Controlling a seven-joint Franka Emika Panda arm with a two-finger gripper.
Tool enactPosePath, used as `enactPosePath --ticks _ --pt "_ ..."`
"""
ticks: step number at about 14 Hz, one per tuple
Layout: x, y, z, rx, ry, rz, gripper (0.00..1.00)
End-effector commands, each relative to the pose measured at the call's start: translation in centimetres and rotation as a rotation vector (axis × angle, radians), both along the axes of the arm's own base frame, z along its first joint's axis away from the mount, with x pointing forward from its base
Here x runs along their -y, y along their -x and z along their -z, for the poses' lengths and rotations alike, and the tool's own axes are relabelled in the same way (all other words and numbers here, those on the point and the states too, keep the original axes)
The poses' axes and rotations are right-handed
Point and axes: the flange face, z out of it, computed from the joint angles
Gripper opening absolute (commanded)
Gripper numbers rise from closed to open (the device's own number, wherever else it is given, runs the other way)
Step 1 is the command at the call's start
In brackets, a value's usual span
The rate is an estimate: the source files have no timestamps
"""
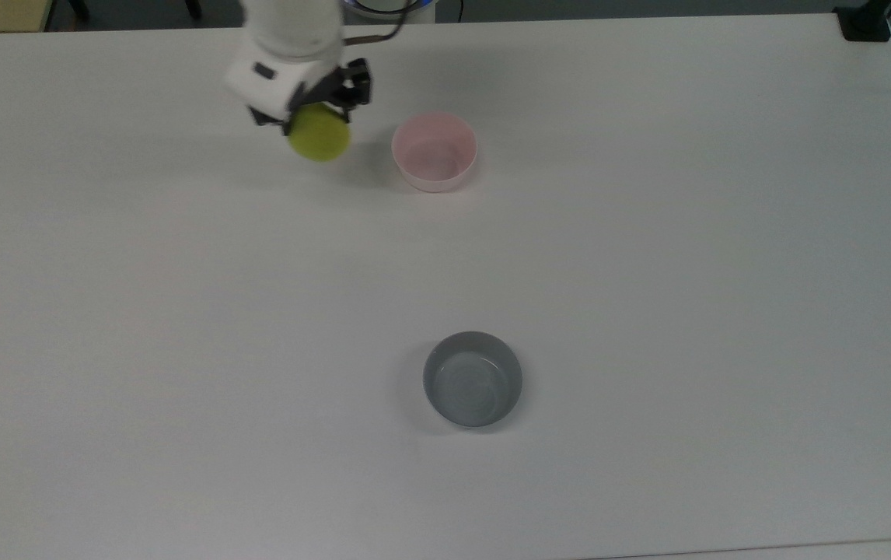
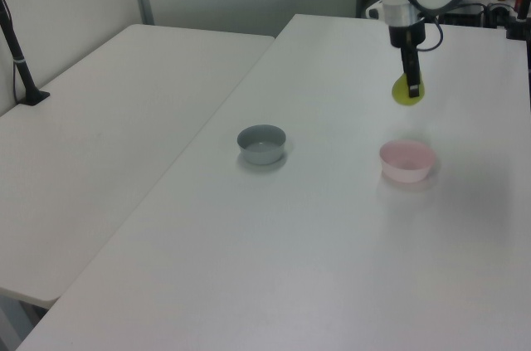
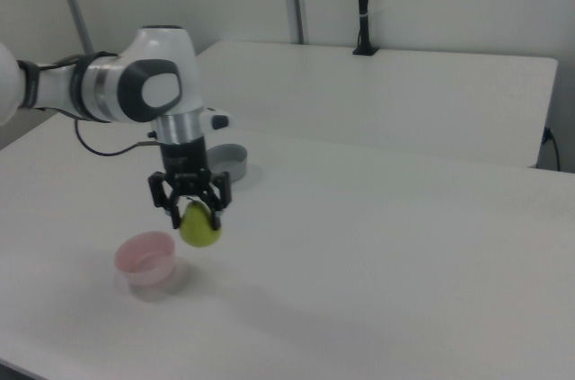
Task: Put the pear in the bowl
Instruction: 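Carry the pear over the pink bowl and lower it inside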
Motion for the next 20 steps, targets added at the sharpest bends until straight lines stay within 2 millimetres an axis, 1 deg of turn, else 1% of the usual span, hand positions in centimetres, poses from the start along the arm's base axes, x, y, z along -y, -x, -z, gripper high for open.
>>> enactPosePath --ticks 1,3,4,5,7,9,11,12,13,14,15,16,17,18,20 --pt "-7.5 1.2 0.6 -0.011 0.044 0.045 0.44" --pt "-10.3 1.7 1.5 -0.018 0.057 0.048 0.45" --pt "-11.6 2.1 2.3 -0.029 0.068 0.056 0.45" --pt "-12.6 2.3 2.7 -0.033 0.074 0.052 0.45" --pt "-14.4 2.6 4.5 -0.036 0.086 0.057 0.45" --pt "-14.8 2.3 5.8 -0.026 0.087 0.066 0.46" --pt "-15.6 2.4 6.4 -0.027 0.093 0.068 0.47" --pt "-15.6 2.4 6.5 -0.03 0.094 0.068 0.52" --pt "-15.6 2.4 6.6 -0.032 0.094 0.066 0.61" --pt "-15.6 2.4 6.7 -0.033 0.095 0.068 0.66" --pt "-15.6 2.4 6.7 -0.033 0.095 0.068 0.83" --pt "-15.5 2.3 6.5 -0.032 0.095 0.07 0.89" --pt "-15.4 2.2 6.2 -0.029 0.094 0.072 0.98" --pt "-15.2 2.1 5.8 -0.025 0.092 0.077 1.0" --pt "-14.5 1.3 3.2 0.011 0.081 0.097 1.0"
